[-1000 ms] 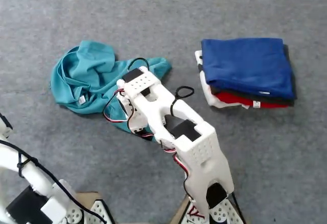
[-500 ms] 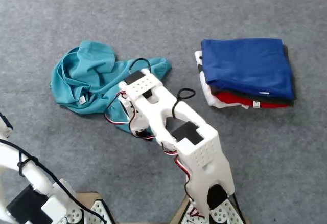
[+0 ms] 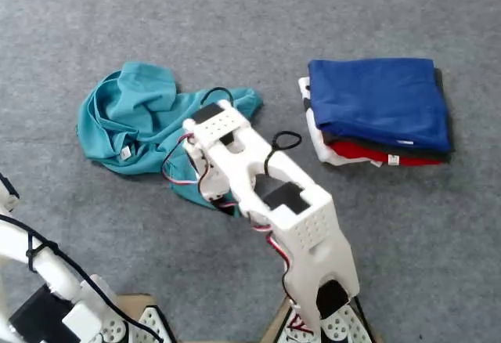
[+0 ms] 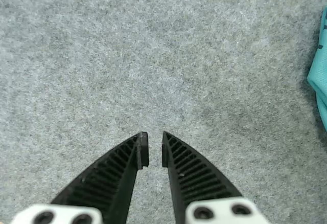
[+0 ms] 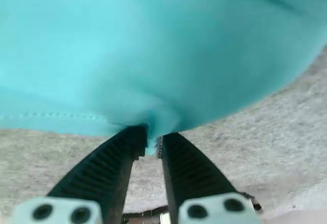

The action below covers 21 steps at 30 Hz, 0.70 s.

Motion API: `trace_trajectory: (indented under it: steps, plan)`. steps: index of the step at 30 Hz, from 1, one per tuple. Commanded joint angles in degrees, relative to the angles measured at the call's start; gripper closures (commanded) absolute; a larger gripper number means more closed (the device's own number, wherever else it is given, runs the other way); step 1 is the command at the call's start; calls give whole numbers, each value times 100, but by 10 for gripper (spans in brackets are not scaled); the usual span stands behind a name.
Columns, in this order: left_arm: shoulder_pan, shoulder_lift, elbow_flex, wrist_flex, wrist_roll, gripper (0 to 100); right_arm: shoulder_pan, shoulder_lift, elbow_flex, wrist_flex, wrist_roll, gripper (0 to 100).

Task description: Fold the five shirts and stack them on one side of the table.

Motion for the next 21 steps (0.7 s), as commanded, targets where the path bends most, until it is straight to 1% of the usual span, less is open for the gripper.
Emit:
trace_trajectory:
  steps: [1, 3, 6, 9, 14, 16, 18, 19, 21]
  plan:
    - [40, -141, -13, 9, -35, 926, 580, -4, -1279, 387, 0, 985]
    - [48, -141, -40, 9, -35, 924, 844, -4, -2141, 580, 0, 985]
    - [180, -132, -22, 9, -26, 923, 1196, 4, -3512, 615, 246, 985]
    - [567, -132, -13, 44, 9, 923, 1495, 48, -4593, 334, 413, 985]
    - [1508, -132, -13, 44, 26, 923, 1767, 40, -5719, -229, 914, 985]
    - [1912, -132, -13, 53, 273, 923, 1837, 40, -6018, -334, 949, 985]
    - [2299, -132, -31, 18, 738, 923, 1873, 40, -6141, -352, 967, 984]
    - [2501, -123, -75, 9, 932, 923, 1873, 40, -6123, -316, 1055, 984]
    - [2923, -123, -119, -211, 1187, 923, 1829, 75, -6097, -211, 1503, 984]
